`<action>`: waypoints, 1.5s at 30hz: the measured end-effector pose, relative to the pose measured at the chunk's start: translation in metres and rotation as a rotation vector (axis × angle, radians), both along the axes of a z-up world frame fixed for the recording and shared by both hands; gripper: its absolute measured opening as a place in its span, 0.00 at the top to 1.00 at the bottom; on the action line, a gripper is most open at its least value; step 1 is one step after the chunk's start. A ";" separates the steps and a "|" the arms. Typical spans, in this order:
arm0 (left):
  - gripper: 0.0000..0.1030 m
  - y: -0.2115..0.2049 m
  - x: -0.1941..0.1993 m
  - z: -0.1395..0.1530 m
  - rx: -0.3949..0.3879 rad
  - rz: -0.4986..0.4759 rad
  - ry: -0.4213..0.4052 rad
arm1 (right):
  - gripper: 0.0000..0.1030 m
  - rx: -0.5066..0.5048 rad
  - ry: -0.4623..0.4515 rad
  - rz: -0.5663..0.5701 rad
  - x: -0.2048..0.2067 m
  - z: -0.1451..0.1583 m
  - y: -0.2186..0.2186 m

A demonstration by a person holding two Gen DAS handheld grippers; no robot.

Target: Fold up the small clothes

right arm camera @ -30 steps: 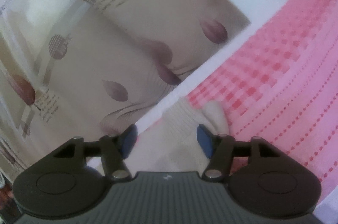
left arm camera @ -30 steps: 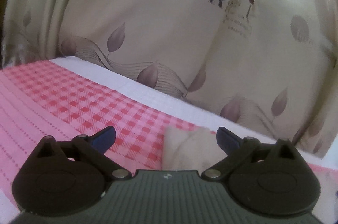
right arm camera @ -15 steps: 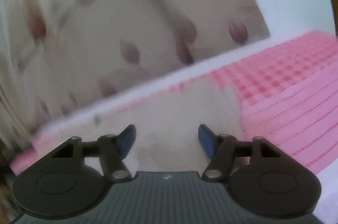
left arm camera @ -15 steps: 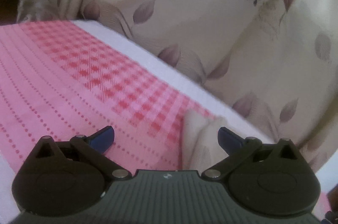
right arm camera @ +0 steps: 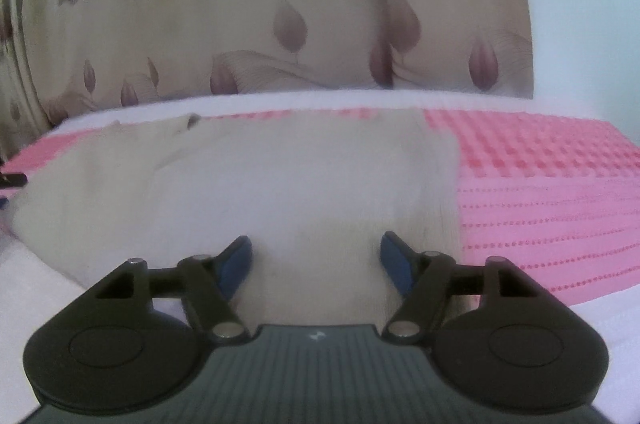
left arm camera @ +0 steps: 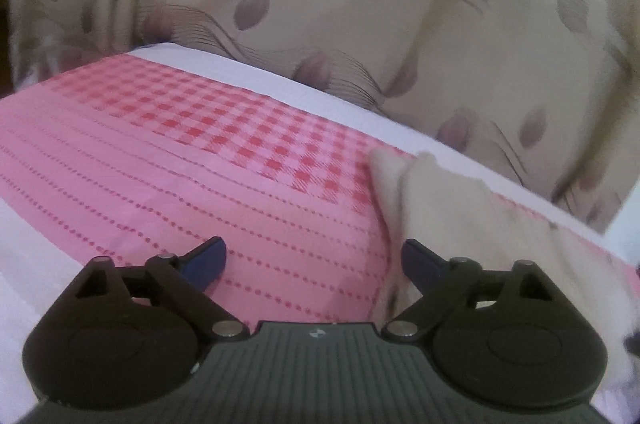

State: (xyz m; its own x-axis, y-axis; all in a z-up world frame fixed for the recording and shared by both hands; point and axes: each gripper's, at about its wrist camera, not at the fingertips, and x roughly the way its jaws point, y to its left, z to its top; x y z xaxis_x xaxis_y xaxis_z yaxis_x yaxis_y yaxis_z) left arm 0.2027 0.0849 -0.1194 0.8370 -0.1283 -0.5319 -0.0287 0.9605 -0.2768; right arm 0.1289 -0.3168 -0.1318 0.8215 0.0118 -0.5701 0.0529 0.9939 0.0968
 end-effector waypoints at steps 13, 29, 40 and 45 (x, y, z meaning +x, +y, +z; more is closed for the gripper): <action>0.19 -0.023 0.000 -0.005 0.085 -0.127 0.013 | 0.00 -0.148 0.046 0.027 0.005 -0.001 0.022; 0.07 -0.035 -0.003 -0.001 0.211 -0.080 0.007 | 0.00 -0.116 0.063 0.007 0.005 0.000 0.017; 0.05 -0.037 -0.005 0.000 0.231 -0.073 0.000 | 0.00 -0.159 0.057 -0.010 0.003 0.001 0.024; 0.04 -0.038 -0.006 0.000 0.243 -0.068 -0.007 | 0.00 -0.157 0.058 -0.009 0.003 0.001 0.023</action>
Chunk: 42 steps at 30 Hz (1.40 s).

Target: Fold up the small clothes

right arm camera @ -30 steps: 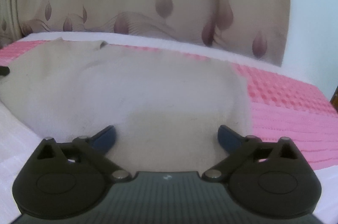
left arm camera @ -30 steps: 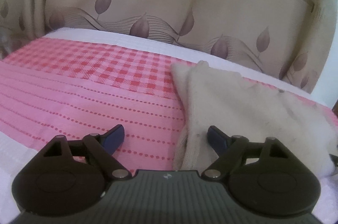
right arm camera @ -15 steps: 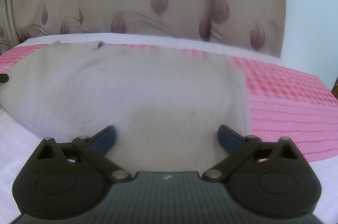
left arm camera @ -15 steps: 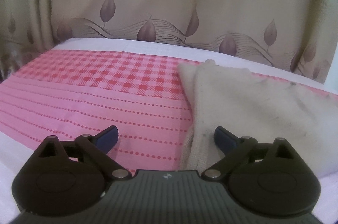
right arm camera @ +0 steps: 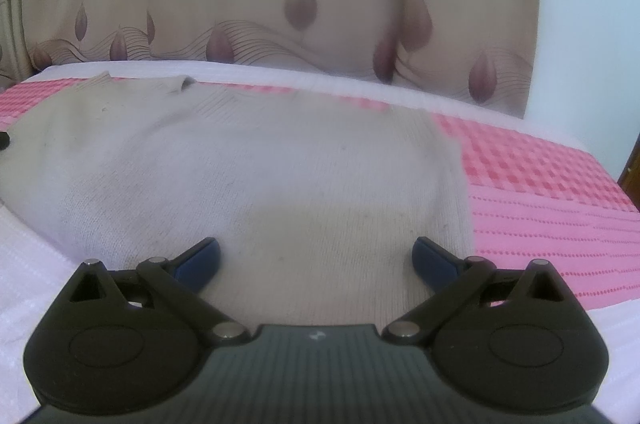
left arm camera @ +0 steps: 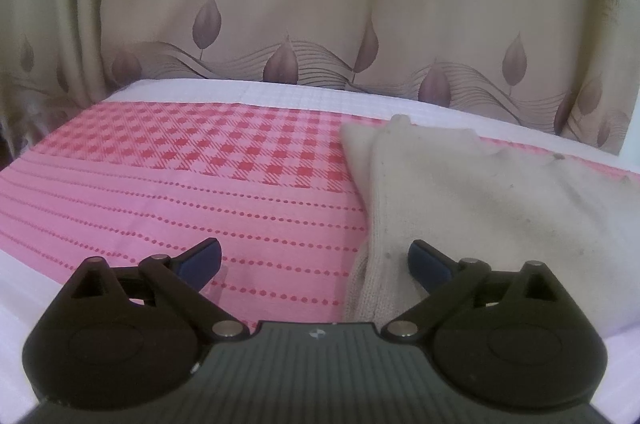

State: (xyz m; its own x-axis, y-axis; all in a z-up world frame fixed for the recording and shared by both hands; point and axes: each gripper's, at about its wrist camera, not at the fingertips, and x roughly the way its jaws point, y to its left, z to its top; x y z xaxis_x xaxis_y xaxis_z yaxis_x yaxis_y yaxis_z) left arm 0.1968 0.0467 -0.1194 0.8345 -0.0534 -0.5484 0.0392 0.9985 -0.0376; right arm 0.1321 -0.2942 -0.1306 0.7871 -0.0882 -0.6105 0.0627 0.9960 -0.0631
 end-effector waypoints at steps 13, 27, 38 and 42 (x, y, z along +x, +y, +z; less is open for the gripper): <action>0.04 -0.004 -0.003 0.002 0.035 -0.003 -0.014 | 0.00 0.006 0.002 0.003 0.001 0.000 -0.002; 0.03 -0.005 -0.005 0.002 0.041 -0.007 -0.031 | 0.00 0.005 0.002 0.004 0.000 0.001 -0.003; 0.03 -0.004 -0.005 0.002 0.043 -0.009 -0.033 | 0.00 0.005 0.003 0.005 0.001 0.001 -0.003; 0.03 -0.004 -0.006 0.003 0.045 -0.010 -0.033 | 0.00 0.005 0.003 0.005 0.001 0.001 -0.003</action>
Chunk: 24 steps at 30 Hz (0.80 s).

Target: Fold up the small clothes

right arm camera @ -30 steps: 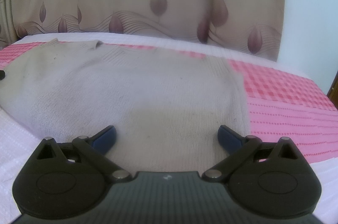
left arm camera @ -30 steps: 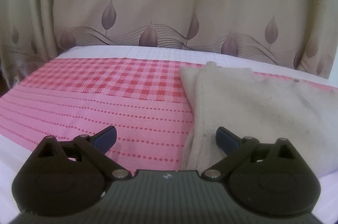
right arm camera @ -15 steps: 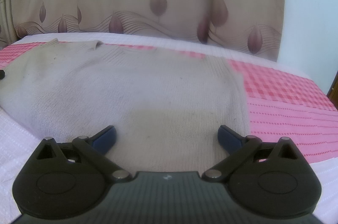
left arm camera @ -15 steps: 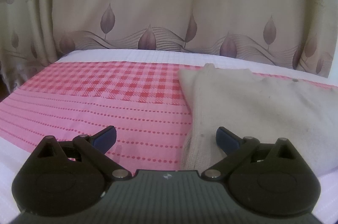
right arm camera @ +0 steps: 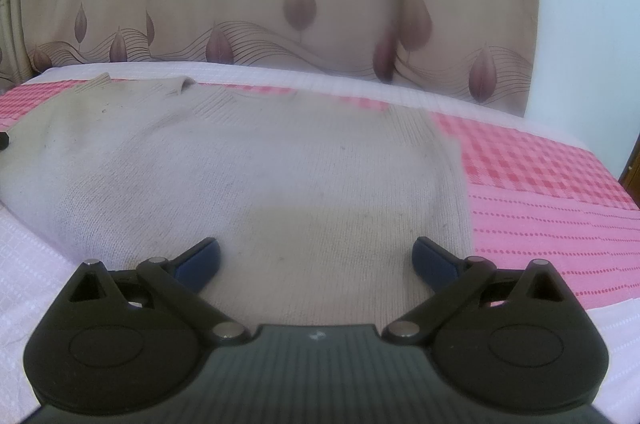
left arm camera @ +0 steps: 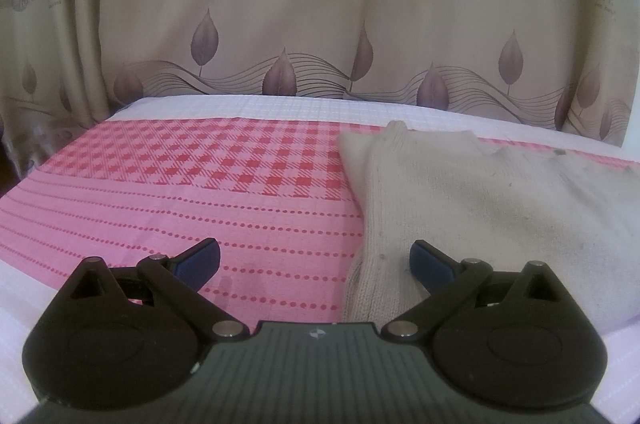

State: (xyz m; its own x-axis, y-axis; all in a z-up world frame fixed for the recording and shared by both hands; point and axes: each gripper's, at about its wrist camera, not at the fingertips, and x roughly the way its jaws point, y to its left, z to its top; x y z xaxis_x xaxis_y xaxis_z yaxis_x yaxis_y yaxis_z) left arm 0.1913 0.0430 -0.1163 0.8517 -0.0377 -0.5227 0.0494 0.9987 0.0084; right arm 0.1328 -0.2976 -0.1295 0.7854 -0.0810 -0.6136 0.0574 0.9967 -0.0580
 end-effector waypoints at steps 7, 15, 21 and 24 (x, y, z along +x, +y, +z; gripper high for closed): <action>0.03 0.000 0.000 0.000 0.001 0.000 0.000 | 0.00 0.000 0.001 0.000 0.000 0.000 -0.001; 0.03 0.001 0.000 0.001 0.011 0.000 0.002 | 0.00 0.001 0.001 0.001 0.000 0.000 -0.001; 0.02 0.002 0.002 0.001 0.024 -0.002 0.004 | 0.00 0.001 0.002 0.001 0.000 0.001 -0.001; 0.02 0.002 0.002 0.000 0.031 -0.001 0.006 | 0.00 0.001 0.002 0.001 0.000 0.001 -0.002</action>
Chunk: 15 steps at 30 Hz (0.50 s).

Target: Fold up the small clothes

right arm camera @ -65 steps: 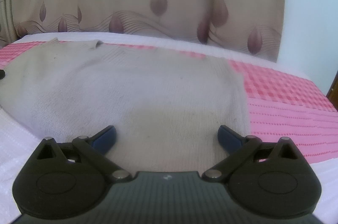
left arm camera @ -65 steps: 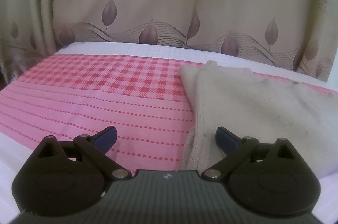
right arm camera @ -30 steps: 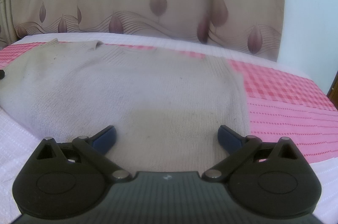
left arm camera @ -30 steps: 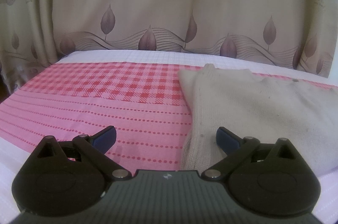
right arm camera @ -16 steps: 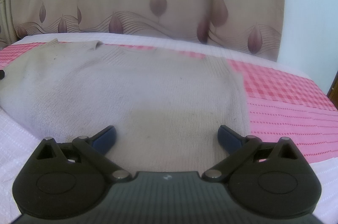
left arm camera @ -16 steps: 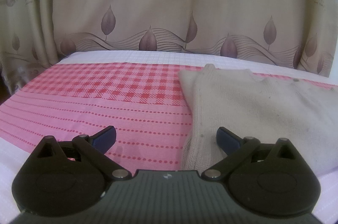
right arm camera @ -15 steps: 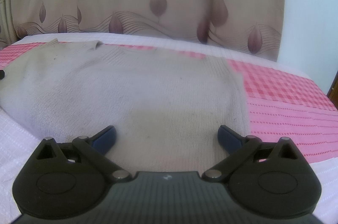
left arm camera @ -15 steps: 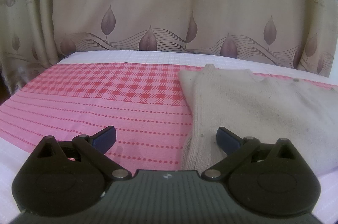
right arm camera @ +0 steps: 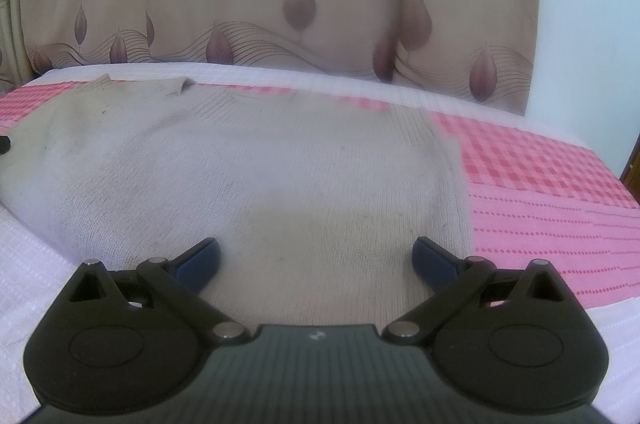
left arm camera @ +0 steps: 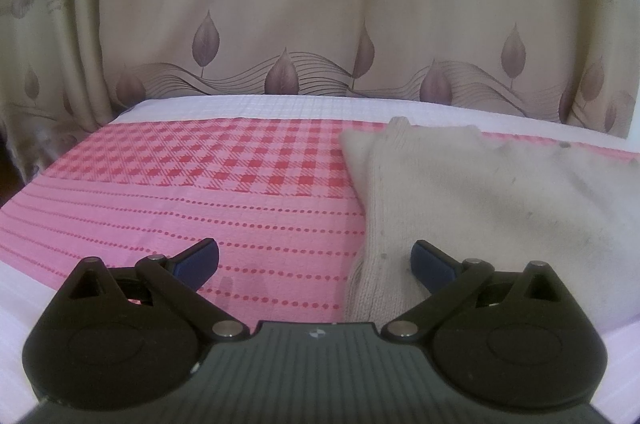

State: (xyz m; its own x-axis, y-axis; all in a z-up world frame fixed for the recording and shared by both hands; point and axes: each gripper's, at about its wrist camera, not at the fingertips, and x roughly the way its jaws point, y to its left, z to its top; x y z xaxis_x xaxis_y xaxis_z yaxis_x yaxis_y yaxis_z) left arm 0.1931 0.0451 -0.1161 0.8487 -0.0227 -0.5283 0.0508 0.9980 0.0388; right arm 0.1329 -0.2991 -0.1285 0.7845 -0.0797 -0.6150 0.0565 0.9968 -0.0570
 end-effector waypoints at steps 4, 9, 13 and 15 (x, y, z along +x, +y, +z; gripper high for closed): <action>0.01 -0.003 0.001 -0.001 0.016 0.000 0.003 | 0.00 0.000 0.000 0.000 0.000 0.000 0.000; 0.00 -0.003 0.003 -0.003 0.028 -0.015 0.013 | 0.00 -0.001 0.001 0.001 0.000 0.001 -0.001; 0.01 0.019 0.008 0.002 -0.123 -0.119 0.011 | 0.00 0.001 0.002 0.001 0.000 0.001 -0.001; 0.02 0.033 0.023 0.006 -0.203 -0.161 0.058 | 0.00 0.007 0.003 0.001 0.000 0.001 -0.001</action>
